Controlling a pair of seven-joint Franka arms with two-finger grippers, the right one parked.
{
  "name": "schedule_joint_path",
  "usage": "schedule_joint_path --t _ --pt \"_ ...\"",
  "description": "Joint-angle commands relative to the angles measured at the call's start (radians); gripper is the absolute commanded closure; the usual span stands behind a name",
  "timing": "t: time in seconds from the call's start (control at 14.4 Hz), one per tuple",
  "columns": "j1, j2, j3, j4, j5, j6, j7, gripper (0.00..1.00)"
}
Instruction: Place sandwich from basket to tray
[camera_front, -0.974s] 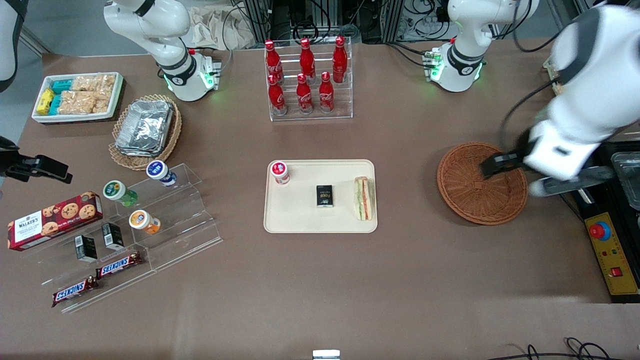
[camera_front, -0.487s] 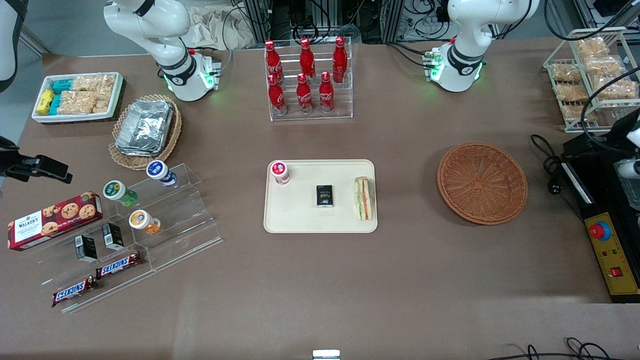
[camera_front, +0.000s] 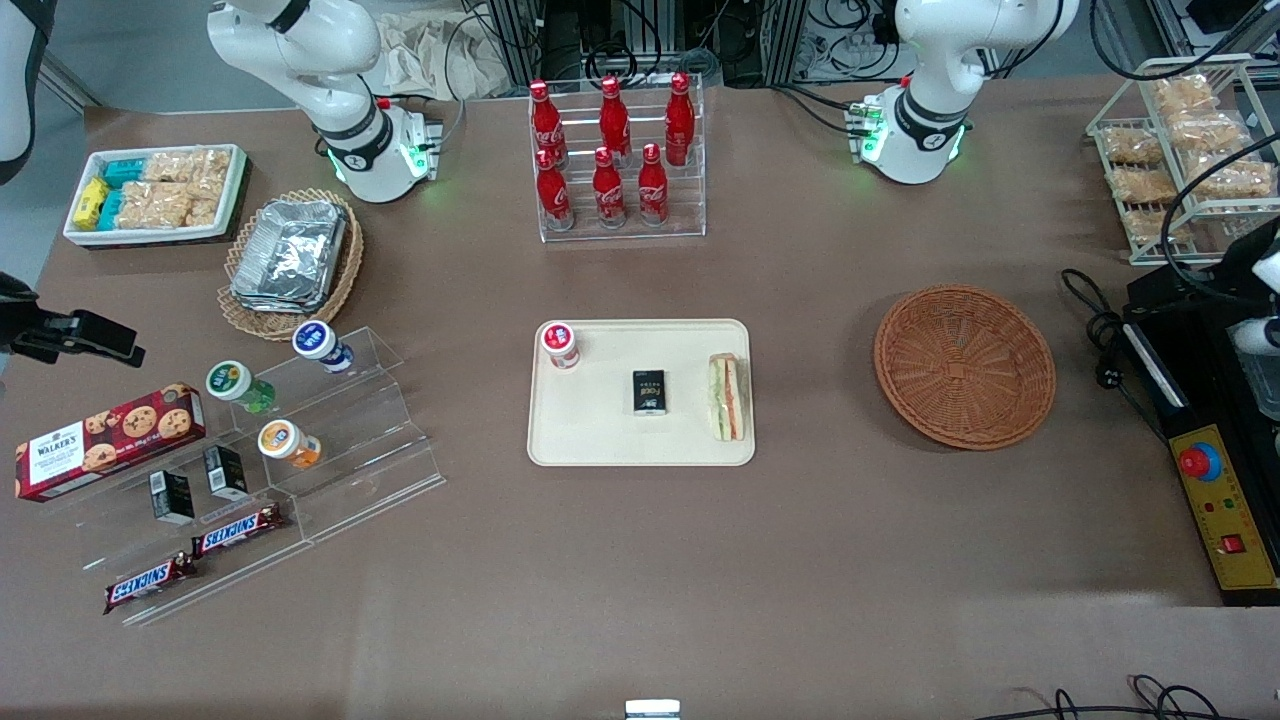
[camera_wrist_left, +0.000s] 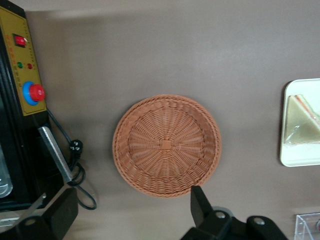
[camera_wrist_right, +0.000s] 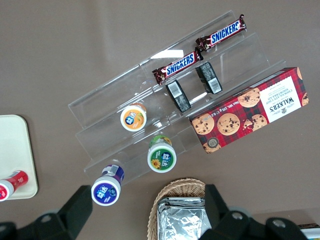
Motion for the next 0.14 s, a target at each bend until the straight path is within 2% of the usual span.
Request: schedule_joint_path --t 0.0,0.07 --pt "-0.01 -0.014 -0.081 0.005 0.041 -0.03 -0.121 0.0" --pt "-0.01 -0.017 -0.102 0.007 0.042 -0.044 -0.129 0.0"
